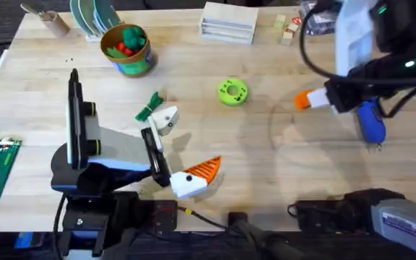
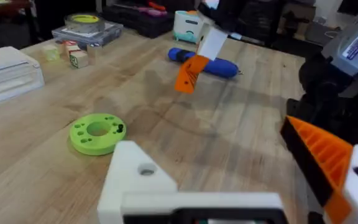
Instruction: Pick up the gripper from the table and insert it into the empty holder that is missing its gripper. Then pick up a screw, insert it into the mounting hole, and use the screwdriver to tighten it. Finally, clean up the table by picking up the vegetable and placing it into the bucket.
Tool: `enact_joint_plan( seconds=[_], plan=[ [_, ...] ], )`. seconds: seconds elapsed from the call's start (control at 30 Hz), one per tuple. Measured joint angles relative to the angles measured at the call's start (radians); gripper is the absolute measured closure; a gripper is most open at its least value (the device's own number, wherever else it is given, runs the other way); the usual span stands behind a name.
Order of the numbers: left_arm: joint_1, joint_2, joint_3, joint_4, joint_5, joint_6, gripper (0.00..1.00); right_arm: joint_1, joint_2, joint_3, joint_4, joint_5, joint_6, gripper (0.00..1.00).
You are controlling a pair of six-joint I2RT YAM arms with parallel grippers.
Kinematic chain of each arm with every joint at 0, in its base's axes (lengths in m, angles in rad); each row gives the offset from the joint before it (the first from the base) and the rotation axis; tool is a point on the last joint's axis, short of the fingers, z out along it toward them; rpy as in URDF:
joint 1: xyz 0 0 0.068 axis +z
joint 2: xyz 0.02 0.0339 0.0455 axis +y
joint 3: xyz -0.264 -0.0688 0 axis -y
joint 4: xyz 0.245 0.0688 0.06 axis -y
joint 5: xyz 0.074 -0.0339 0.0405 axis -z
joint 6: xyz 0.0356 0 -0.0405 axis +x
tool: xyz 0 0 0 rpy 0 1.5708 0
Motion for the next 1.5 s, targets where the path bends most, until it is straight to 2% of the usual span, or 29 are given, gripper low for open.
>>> enact_joint_plan(
  seconds=[0.3, 0.57, 0.67, 0.83, 0.97, 1.17, 1.2, 1.27, 1.3, 1.5],
  plan=[
    [0.0, 0.0, 0.0, 0.0, 0.0, 0.0, 0.008, 0.0, -0.125, 0.142, 0.015, -0.001, 0.033, 0.986],
    [0.0, 0.0, 0.0, 0.0, 0.0, 0.0, 0.007, 0.0, -0.315, 0.158, 0.086, -0.01, 0.063, 0.987],
    [0.0, 0.0, 0.0, 0.0, 0.0, 0.0, 0.008, 0.0, -0.381, 0.112, 0.12, -0.061, 0.073, 0.987],
    [0.0, 0.0, 0.0, 0.0, 0.0, 0.0, 0.008, 0.006, -0.45, -0.063, 0.295, -0.211, 0.172, 0.987],
    [0.0, 0.0, 0.0, 0.0, 0.0, 0.0, 0.008, 0.032, -0.452, -0.142, 0.408, -0.287, 0.315, 0.988],
    [0.0, 0.0, 0.0, 0.0, 0.0, 0.0, 0.008, 0.117, -0.415, -0.153, 0.422, -0.358, 0.448, 0.988],
    [0.0, 0.0, 0.0, 0.0, 0.0, 0.0, 0.008, 0.17, -0.365, -0.153, 0.424, -0.379, 0.474, 0.988],
    [0.0, 0.0, 0.0, 0.0, 0.0, 0.0, 0.008, 0.203, -0.327, -0.154, 0.442, -0.399, 0.486, 0.988],
    [0.0, 0.0, 0.0, 0.0, 0.0, 0.0, 0.008, 0.249, -0.269, -0.154, 0.493, -0.443, 0.498, 0.988],
    [0.0, 0.0, 0.0, -0.033, 0.004, -0.002, 0.008, 0.321, -0.166, -0.155, 0.581, -0.572, 0.513, 0.989]
  ],
)
